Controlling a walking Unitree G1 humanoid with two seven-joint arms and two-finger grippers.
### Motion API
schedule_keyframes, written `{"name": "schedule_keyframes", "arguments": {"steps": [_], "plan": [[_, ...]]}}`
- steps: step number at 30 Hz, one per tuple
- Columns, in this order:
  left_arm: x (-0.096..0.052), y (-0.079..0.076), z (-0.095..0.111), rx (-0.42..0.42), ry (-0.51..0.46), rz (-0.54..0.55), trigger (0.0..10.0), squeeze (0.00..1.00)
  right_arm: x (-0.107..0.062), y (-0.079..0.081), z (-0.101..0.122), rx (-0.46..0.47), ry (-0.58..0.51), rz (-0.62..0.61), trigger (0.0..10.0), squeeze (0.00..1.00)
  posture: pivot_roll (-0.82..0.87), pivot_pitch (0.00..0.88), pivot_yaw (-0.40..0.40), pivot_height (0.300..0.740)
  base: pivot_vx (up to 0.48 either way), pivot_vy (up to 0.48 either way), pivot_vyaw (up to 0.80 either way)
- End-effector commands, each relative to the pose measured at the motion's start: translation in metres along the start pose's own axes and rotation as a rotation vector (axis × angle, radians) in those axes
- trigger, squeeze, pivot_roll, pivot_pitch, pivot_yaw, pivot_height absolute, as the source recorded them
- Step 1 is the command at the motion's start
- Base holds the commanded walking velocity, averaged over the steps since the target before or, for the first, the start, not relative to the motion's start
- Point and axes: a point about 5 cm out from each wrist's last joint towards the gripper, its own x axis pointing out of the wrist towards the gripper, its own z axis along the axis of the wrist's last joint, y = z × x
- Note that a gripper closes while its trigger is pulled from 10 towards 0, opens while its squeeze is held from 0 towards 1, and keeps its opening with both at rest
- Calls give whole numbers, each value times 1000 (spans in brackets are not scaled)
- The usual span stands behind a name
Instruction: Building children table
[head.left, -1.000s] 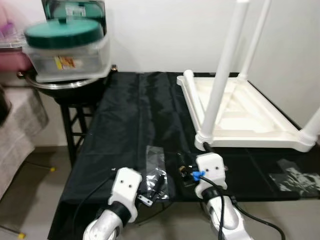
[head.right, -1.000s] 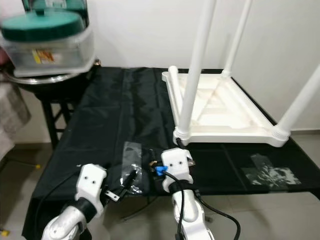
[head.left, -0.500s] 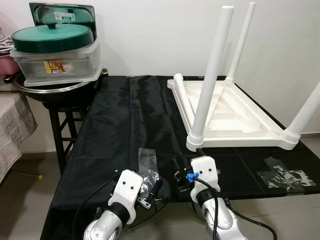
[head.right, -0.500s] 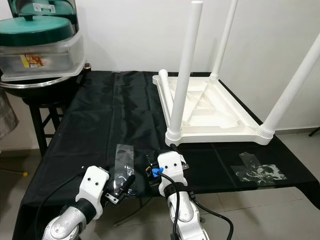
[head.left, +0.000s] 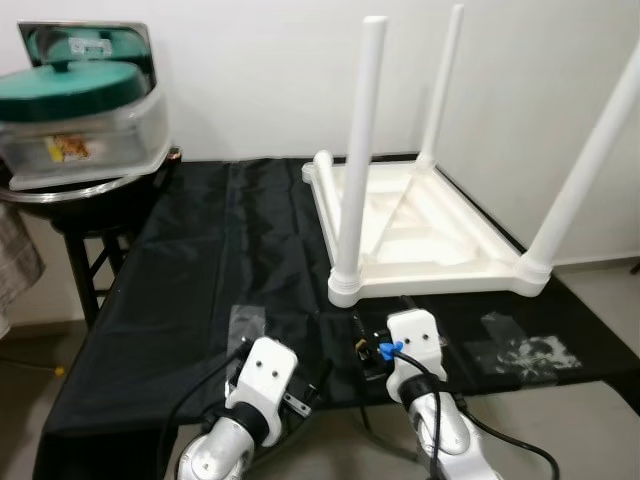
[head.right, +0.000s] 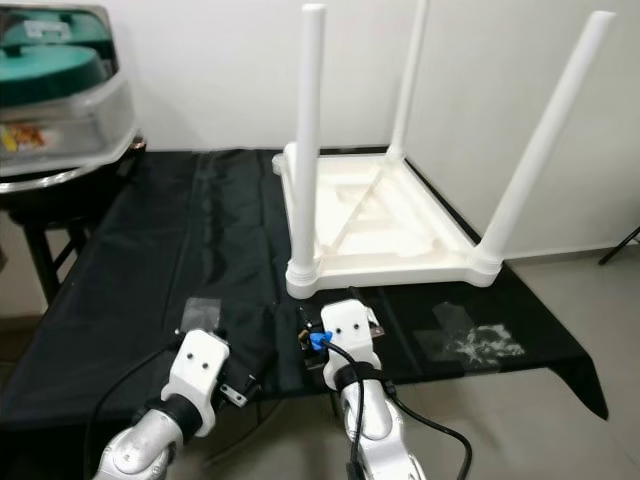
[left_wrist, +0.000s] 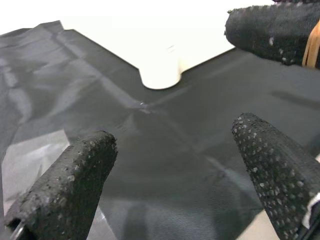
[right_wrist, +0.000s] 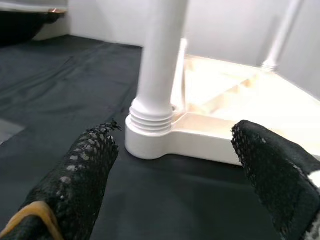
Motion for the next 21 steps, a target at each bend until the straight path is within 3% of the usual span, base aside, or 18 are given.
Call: {"name": "schedule_keyframes", "arguments": {"steps": [1, 6, 11, 21], "plan": [[-1, 2, -6, 14, 26, 6, 10000, 0, 0, 3, 2, 3, -15, 18, 10000, 0, 72, 4, -44, 740, 0, -480, 0], [-2, 3, -2, 12, 3, 14, 10000, 0, -1, 9, 7, 24, -37, 72, 10000, 0, 68, 0, -42, 740, 0, -480, 0], [-5, 2, 1, -22, -16, 27, 10000, 0, -8, 21, 9, 32, -50, 166, 10000, 0, 64, 0, -40, 740, 0, 0, 0], [4, 3, -1, -22, -19, 26, 10000, 0, 4, 16, -1, 16, -8, 129, 10000, 0, 55, 0, -47, 740, 0, -429, 0]]}}
